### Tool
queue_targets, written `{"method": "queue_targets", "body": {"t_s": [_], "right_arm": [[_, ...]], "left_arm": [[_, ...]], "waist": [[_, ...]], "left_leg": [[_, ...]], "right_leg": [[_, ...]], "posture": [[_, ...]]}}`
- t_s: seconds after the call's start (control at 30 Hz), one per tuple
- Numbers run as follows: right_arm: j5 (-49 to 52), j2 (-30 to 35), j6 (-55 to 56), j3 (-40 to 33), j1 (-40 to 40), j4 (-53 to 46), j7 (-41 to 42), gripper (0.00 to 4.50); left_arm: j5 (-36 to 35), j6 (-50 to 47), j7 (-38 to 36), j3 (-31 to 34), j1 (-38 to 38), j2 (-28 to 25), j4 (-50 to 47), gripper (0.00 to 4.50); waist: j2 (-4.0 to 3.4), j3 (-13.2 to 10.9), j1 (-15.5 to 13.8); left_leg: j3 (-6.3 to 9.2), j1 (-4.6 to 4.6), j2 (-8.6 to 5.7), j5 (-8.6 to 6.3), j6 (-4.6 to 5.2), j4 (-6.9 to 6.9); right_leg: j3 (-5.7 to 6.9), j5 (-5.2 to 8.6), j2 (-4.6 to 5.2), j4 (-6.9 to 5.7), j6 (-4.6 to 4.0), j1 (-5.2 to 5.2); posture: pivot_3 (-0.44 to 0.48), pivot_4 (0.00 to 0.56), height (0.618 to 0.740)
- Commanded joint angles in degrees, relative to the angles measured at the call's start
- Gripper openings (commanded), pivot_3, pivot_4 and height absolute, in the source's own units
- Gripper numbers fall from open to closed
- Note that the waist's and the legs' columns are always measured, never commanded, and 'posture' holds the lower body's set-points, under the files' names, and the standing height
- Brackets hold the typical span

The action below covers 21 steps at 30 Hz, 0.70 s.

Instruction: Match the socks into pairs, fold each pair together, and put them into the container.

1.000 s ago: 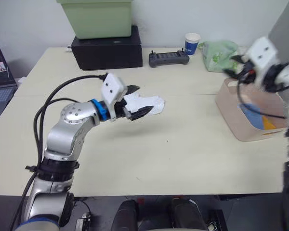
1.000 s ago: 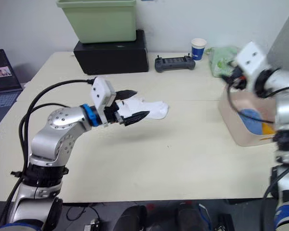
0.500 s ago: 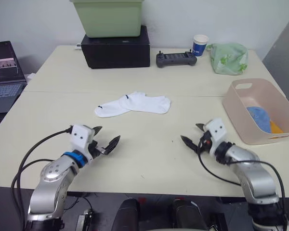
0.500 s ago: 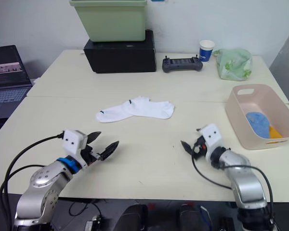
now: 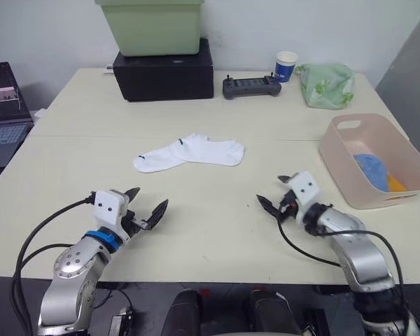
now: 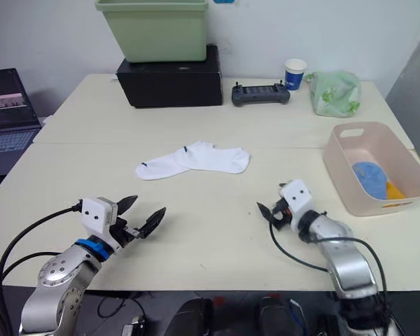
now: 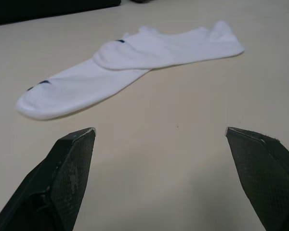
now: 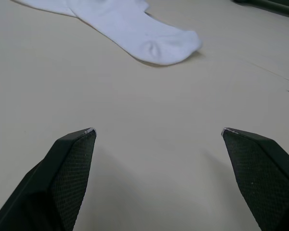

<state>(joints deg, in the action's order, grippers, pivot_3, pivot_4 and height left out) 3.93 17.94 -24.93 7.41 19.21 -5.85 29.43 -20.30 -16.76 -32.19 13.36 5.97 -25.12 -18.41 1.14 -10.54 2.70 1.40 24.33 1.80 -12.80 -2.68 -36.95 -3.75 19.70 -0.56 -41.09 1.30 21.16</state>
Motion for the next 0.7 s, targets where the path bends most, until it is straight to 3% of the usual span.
{"method": "queue_targets", "body": {"t_s": [0.03,0.13,0.3,0.33,0.43,0.7], "right_arm": [[-0.95,-3.19,3.83,2.05,10.29,10.83,0.32,4.49],[-2.84,-5.89,6.77,5.03,19.29,24.23,2.49,4.49],[-6.65,-9.59,12.12,6.95,29.73,44.12,1.21,4.49],[-6.88,-10.09,12.94,6.73,31.05,46.85,0.87,4.31],[-7.19,-10.24,14.70,5.94,32.59,50.49,0.28,3.59],[-4.38,-11.08,13.86,2.23,33.04,52.75,1.44,0.81]], "left_arm": [[-3.26,-1.55,-0.83,-0.05,-0.28,-0.82,-6.60,4.50],[-7.29,-5.57,-1.18,-0.26,-0.79,-1.60,-11.97,4.50],[-7.67,-7.97,0.03,-1.58,-1.10,-2.70,-15.80,4.50],[-7.82,-8.18,0.46,-1.28,-0.98,-2.66,-16.31,4.50],[-8.23,-8.73,1.52,-0.84,-0.46,-2.38,-17.36,4.50],[-7.84,-7.81,2.62,-1.37,0.24,-1.94,-16.58,4.50]], "waist": [[0.00,0.00,0.37],[0.01,0.00,0.49],[0.01,0.01,0.30],[0.01,0.00,0.35],[0.01,0.01,0.51],[0.01,0.01,0.17]], "left_leg": [[0.01,0.00,0.02,0.00,0.00,0.00],[0.06,0.01,0.14,0.00,0.00,0.02],[0.03,0.03,0.11,0.00,-0.01,0.02],[-0.01,0.03,0.09,0.00,-0.01,0.00],[-0.03,0.01,0.07,0.00,-0.01,-0.02],[0.01,0.01,0.04,0.00,-0.01,-0.02]], "right_leg": [[0.00,0.00,-0.02,-0.01,0.00,0.00],[0.04,0.01,-0.07,0.05,0.01,0.00],[0.03,0.00,-0.01,0.09,0.00,0.00],[0.01,0.00,0.04,0.08,0.00,-0.01],[-0.01,0.00,0.08,0.04,0.00,-0.02],[0.03,0.00,0.12,0.03,0.00,-0.03]], "posture": [[0.000,0.150,0.740],[0.000,0.150,0.740],[0.000,0.150,0.740],[0.000,0.150,0.740],[0.000,0.150,0.740],[0.000,0.150,0.740]]}}
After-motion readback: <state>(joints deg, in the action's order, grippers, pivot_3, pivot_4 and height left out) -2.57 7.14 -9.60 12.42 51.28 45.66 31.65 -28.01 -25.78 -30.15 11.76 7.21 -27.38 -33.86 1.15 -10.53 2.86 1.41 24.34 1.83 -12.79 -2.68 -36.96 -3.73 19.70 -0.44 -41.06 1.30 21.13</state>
